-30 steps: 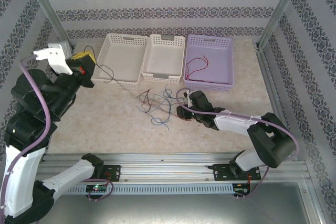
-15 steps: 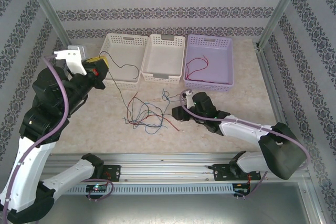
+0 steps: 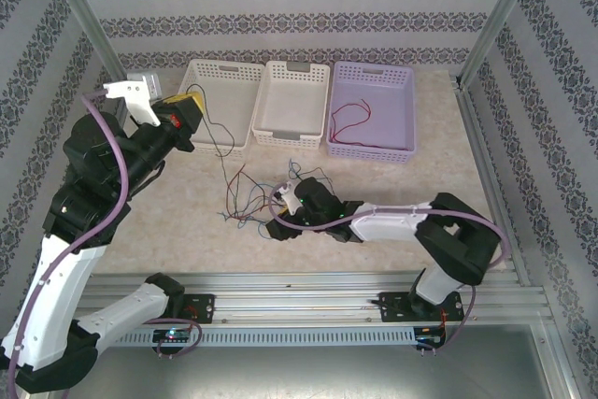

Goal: Untangle the cables

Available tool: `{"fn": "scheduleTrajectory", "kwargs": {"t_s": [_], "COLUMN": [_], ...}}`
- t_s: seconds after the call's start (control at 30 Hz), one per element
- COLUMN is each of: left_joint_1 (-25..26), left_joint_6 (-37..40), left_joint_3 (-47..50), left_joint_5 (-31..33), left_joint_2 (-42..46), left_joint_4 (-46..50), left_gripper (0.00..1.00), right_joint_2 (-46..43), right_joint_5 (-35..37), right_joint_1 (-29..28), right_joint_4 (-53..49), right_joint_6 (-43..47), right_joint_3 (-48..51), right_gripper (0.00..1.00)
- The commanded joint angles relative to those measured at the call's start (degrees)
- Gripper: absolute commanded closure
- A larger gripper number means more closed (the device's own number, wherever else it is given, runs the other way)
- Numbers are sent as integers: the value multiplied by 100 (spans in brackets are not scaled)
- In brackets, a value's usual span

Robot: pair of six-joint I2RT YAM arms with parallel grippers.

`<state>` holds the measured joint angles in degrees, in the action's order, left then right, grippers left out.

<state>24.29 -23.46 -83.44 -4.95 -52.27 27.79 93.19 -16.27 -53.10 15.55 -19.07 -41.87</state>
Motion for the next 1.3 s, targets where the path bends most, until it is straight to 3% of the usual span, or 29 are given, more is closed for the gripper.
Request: {"fn": "scheduleTrajectory", "kwargs": {"t_s": [0.0, 0.2, 0.37, 0.63, 0.9, 1.1, 1.27], "left_joint_1": [-43, -46, -42, -36, -5, -10, -4], "left_joint_6": [-212, -240, 85, 648, 977, 643, 421], "left_joint_3": [-263, -578, -1078, -1957, -2370, -2244, -2218], "left_joint_5": [-151, -156, 153, 796, 1375, 937, 501], "left_joint_2": [57, 72, 120, 194, 286, 85, -262], "left_joint_4": [-362, -232, 77, 485, 341, 326, 269], "left_gripper": [100, 100, 100, 100, 100, 100, 100], "right_joint_2": [428, 991, 1296, 1562, 1336, 823, -210], "right_joint_5": [375, 826, 1873, 1638, 1541, 1159, 1056], "right_joint_1": [-69, -69, -15, 529, 823, 869, 871], "right_joint_4": [225, -97, -1138, -1069, -829, -541, -523], "right_joint_6": [153, 142, -76, -836, -1000, -939, -857], "right_joint_3": [-213, -513, -880, -509, -72, 144, 463], "right_gripper": [44, 47, 68, 80, 82, 78, 65]}}
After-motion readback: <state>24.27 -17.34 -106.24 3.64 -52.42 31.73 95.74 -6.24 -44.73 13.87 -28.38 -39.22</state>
